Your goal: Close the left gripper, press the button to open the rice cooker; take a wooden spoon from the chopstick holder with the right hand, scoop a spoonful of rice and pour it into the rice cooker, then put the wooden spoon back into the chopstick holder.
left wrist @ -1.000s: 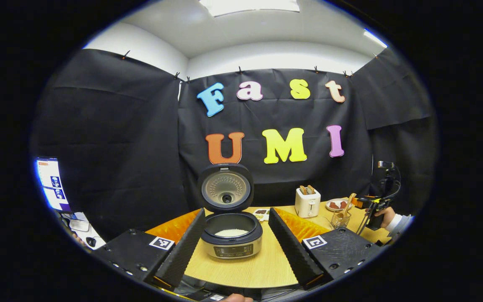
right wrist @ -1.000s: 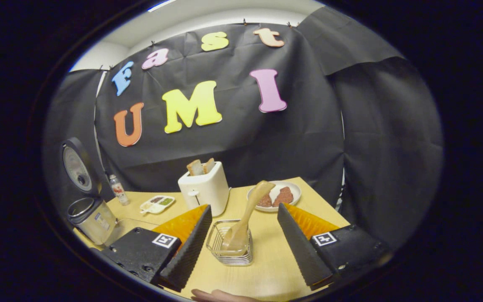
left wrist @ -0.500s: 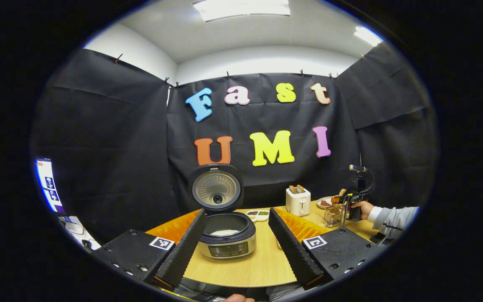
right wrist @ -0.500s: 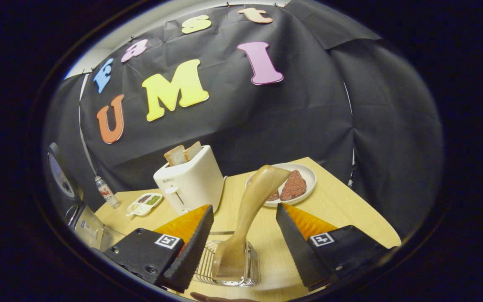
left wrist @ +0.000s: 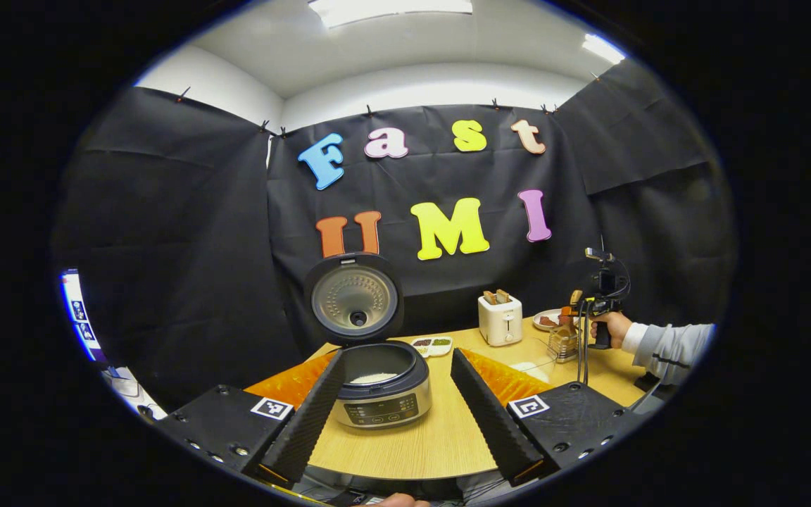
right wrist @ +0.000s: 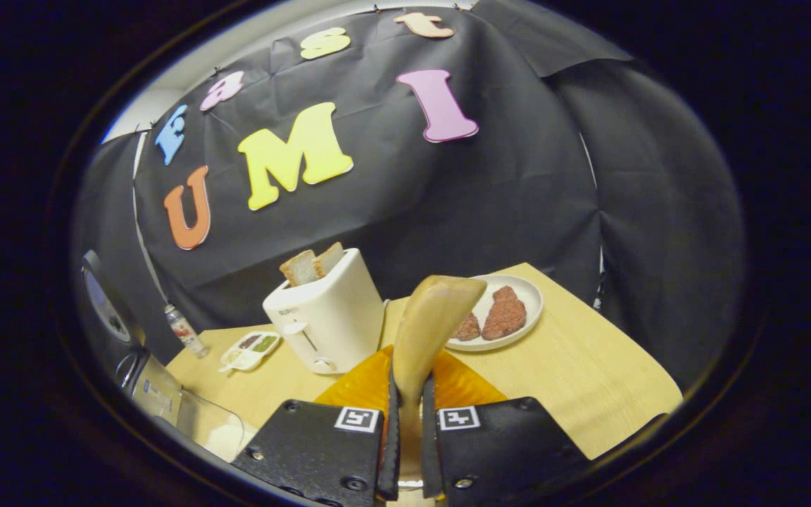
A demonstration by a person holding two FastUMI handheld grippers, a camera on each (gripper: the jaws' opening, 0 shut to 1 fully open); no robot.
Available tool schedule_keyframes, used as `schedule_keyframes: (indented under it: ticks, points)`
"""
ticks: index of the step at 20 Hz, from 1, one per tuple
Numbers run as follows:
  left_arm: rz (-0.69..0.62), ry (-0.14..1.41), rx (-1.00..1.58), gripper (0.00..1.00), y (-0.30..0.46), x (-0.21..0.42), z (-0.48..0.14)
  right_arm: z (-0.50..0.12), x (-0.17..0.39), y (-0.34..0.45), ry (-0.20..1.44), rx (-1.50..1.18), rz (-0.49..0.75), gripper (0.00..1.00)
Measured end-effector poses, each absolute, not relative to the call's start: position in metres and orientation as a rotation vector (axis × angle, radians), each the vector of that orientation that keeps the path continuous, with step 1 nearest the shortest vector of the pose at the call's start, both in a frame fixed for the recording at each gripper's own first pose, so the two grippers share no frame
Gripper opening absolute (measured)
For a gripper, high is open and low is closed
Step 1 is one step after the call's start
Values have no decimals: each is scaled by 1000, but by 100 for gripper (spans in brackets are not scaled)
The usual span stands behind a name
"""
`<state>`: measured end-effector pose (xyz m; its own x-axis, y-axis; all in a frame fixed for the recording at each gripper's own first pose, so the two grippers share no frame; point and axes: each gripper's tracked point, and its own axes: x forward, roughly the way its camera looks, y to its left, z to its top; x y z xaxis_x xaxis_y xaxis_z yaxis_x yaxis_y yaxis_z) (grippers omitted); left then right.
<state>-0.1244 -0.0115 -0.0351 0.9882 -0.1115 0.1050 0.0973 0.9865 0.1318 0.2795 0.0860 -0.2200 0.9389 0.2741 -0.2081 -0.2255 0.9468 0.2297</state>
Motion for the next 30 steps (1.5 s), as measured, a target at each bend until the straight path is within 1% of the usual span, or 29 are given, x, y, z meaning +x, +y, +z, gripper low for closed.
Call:
schedule_keyframes:
  ticks: [3, 6, 8, 14, 19, 22, 27, 29, 30]
  points:
    - [-97, -128, 119, 95, -7, -131, -27, -181, 262, 99, 158, 196, 307, 14]
    - [-115, -150, 140, 95, -13, -140, -22, -152, 245, 102, 101, 145, 297, 13]
    - [-118, -178, 163, 95, -14, -147, -17, -129, 227, 117, 71, 132, 327, 12]
    - [-99, -166, 122, 95, -9, -161, -19, -107, 181, 174, 54, 119, 416, 12]
    - [-88, -165, 145, 96, -1, -169, -24, -135, 152, 229, 78, 88, 493, 12]
    - [-77, -155, 145, 96, 4, -171, -30, -166, 148, 252, 107, 50, 501, 12]
    - [-63, -156, 121, 96, 13, -173, -34, -214, 152, 279, 117, -66, 463, 13]
    - [-46, -184, 169, 96, 16, -173, -32, -225, 159, 280, 102, -147, 418, 13]
    - [-36, -187, 185, 96, 19, -174, -34, -231, 163, 276, 98, -201, 384, 14]
